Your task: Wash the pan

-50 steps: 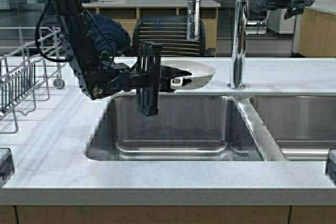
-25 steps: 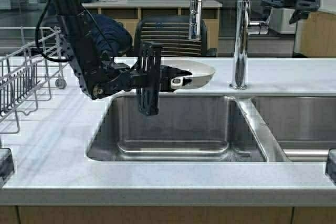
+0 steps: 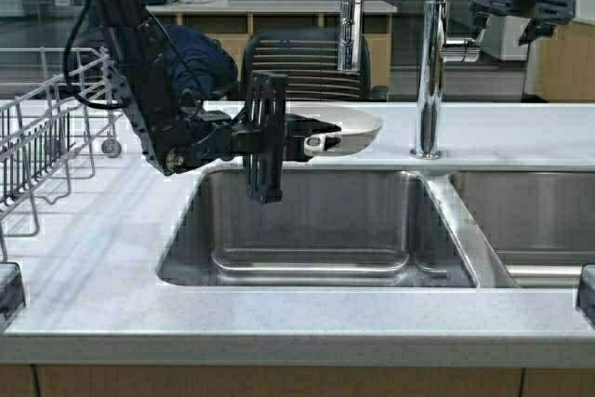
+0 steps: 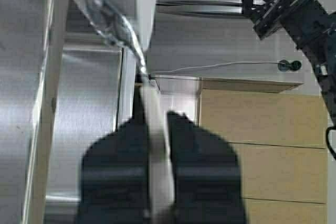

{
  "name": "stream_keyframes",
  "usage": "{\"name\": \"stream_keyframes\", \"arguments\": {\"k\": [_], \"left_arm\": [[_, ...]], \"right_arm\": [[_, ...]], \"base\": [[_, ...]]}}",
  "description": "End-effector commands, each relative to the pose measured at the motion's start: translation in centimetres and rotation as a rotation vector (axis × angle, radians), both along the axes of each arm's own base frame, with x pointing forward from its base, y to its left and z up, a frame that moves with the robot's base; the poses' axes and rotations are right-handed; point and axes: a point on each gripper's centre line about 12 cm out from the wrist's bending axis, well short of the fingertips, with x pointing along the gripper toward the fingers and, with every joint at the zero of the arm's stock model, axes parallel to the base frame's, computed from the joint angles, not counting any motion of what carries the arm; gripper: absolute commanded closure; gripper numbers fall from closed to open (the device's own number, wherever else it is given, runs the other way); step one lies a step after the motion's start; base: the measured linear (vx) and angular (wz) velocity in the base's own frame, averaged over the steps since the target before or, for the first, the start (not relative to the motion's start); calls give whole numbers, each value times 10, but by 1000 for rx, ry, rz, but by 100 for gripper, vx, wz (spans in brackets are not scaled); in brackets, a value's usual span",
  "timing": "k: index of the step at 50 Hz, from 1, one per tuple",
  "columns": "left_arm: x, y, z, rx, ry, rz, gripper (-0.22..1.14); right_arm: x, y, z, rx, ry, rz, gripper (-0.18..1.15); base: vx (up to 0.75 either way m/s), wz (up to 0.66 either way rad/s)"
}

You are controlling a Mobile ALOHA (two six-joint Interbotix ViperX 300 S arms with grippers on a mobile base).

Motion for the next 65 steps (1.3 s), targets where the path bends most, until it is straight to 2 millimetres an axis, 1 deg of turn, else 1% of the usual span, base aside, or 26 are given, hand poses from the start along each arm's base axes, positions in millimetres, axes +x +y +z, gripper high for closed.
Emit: {"name": "stream_keyframes", "arguments": {"k": [1, 4, 7, 11, 19, 22, 25, 27, 29, 32, 35, 37, 39, 41, 42, 47, 48, 49, 50, 51, 55, 57, 65], "left_arm": [[7, -5, 19, -36, -58, -5, 90], [6, -6, 19, -35, -58, -10, 90], [6, -6, 18, -33, -57, -13, 90], [5, -5, 16, -30, -53, -15, 90], [4, -7, 12, -32, -52, -29, 90], [5, -8, 10, -52, -65, -35, 90], [6, -9, 11, -78, -79, -39, 90], [5, -10, 8, -90, -75, -44, 90], [4, -11, 8, -99, -66, -47, 90], [3, -12, 6, -111, -54, -50, 90], [3, -12, 4, -117, -42, -49, 90], [2, -12, 4, -119, -39, -49, 90], [1, -13, 4, -119, -37, -47, 90], [1, -13, 4, -118, -36, -47, 90], [0, -13, 4, -118, -36, -47, 90], [0, -13, 6, -121, -37, -48, 90], [0, -13, 5, -120, -35, -48, 90], [0, -12, 6, -121, -37, -46, 90], [-1, -13, 6, -121, -35, -46, 90], [-1, -13, 6, -121, -35, -46, 90], [-1, -12, 6, -120, -34, -48, 90], [-1, -12, 6, -120, -34, -46, 90], [-2, -11, 6, -119, -32, -41, 90]], "right_arm": [[-24, -94, 29, -18, -37, -157, -5], [-28, -100, 28, -17, -31, -168, -5], [-31, -101, 26, -15, -22, -171, -5], [-33, -99, 32, -19, -35, -168, -5], [-38, -81, 74, -45, -128, -134, -5], [-45, -76, 94, -65, -170, -121, -5], [-55, -72, 107, -87, -190, -108, -5], [-61, -70, 115, -100, -200, -102, -5], [-68, -69, 117, -106, -198, -99, -5], [-74, -69, 113, -108, -188, -99, -3], [-78, -71, 103, -101, -168, -104, 1], [-77, -71, 91, -95, -147, -104, 7], [-75, -71, 80, -85, -127, -106, 17], [-71, -68, 70, -78, -110, -100, 31], [-68, -65, 66, -73, -102, -95, 41], [-55, -46, 49, -62, -74, -57, 93], [-52, -42, 47, -63, -72, -49, 102], [-49, -37, 46, -62, -73, -39, 107], [-46, -35, 45, -62, -74, -33, 108], [-43, -29, 44, -63, -71, -22, 107], [-33, -18, 41, -62, -57, 0, 91], [-28, -12, 40, -62, -49, 10, 85], [-9, 4, 37, -60, -16, 40, 91]], "base": [[0, 2], [1, 2], [1, 3], [1, 3], [1, 2], [1, 1], [1, 1], [0, 0], [0, 0], [0, -1], [0, -4], [0, -4], [-1, -5], [-1, -7], [-2, -8], [-2, -4], [-2, -4], [-2, -5], [-2, -4], [-2, -4], [-2, -4], [-1, -2], [-1, 0]]}}
